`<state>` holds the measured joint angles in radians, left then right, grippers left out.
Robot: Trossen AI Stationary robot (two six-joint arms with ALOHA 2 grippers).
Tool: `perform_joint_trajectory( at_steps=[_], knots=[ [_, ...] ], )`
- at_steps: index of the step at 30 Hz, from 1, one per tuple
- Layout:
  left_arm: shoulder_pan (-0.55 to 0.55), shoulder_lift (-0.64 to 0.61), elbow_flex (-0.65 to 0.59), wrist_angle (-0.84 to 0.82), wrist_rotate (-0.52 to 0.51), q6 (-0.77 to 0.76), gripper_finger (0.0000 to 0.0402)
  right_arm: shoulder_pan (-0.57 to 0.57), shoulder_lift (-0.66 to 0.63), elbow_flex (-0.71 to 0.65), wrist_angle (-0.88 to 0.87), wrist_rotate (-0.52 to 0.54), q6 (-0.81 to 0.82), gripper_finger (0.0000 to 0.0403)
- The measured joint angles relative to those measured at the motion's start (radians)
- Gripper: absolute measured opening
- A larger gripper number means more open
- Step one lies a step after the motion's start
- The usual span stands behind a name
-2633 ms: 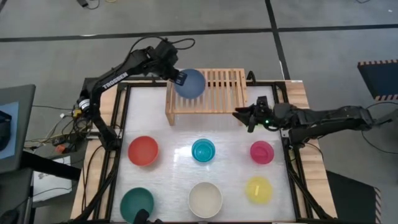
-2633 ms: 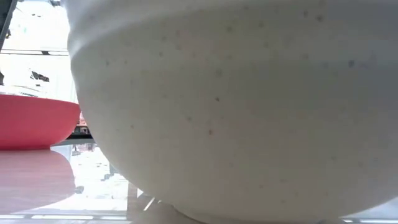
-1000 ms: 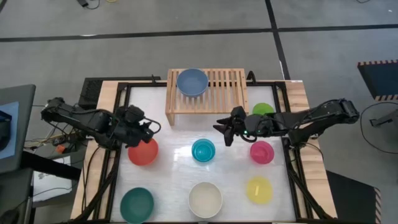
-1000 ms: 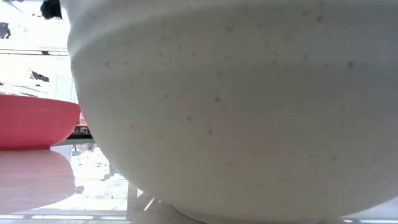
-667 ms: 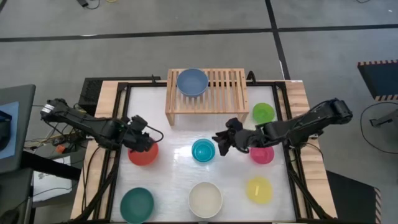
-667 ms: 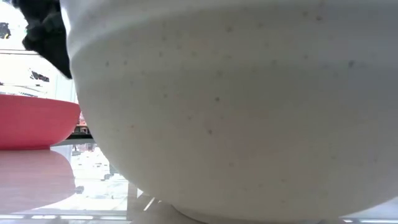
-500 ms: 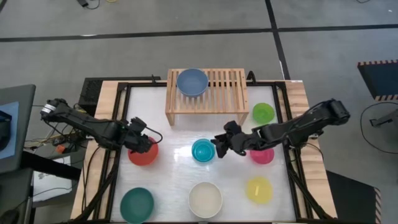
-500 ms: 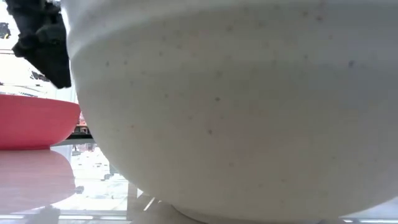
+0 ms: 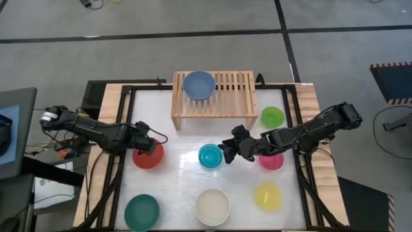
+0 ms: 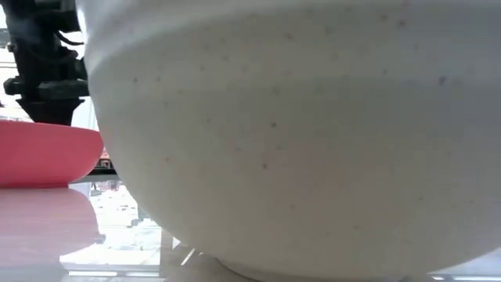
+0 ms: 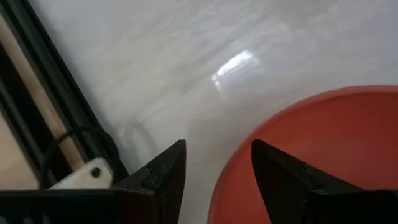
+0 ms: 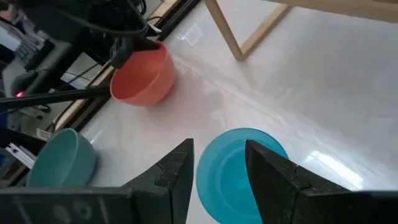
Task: Place and stack bowls onto a shelf
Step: Stack the orange bowl on top of the blue bowl on the shelf
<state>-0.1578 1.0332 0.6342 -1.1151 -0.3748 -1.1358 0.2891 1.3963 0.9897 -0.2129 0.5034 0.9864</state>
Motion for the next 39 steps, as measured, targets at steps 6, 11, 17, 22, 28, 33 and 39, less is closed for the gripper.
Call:
perform_joint_trajectory(
  at_steps=[6, 11, 17, 22, 28, 33, 39],
  knots=[
    [0.116, 0.0, 0.0, 0.015, 0.017, 0.221, 0.0167, -0.011, -0.008, 0.0, 0.002, -0.001, -0.033, 0.0169],
    [0.197, 0.0, 0.0, 0.043, 0.083, 0.391, 0.0167, -0.011, -0.011, 0.0, 0.003, -0.001, -0.049, 0.0169],
    [0.263, 0.001, 0.0, 0.101, 0.134, 0.547, 0.0167, -0.011, -0.011, 0.0, 0.002, -0.001, -0.052, 0.0169],
    [0.316, 0.001, -0.005, 0.111, 0.153, 0.602, 0.0167, -0.011, -0.011, 0.0, 0.003, -0.001, -0.053, 0.0169],
    [0.347, 0.001, -0.068, 0.165, 0.258, 0.618, 0.0167, -0.012, -0.011, 0.0, 0.0, -0.001, -0.055, 0.0169],
    [0.347, 0.001, -0.091, 0.166, 0.278, 0.593, 0.0167, -0.019, -0.011, 0.0, -0.014, -0.005, -0.06, 0.0169],
    [0.347, 0.001, -0.141, 0.182, 0.318, 0.564, 0.015, -0.024, -0.011, 0.0, -0.013, -0.008, -0.071, 0.0169]
  ],
)
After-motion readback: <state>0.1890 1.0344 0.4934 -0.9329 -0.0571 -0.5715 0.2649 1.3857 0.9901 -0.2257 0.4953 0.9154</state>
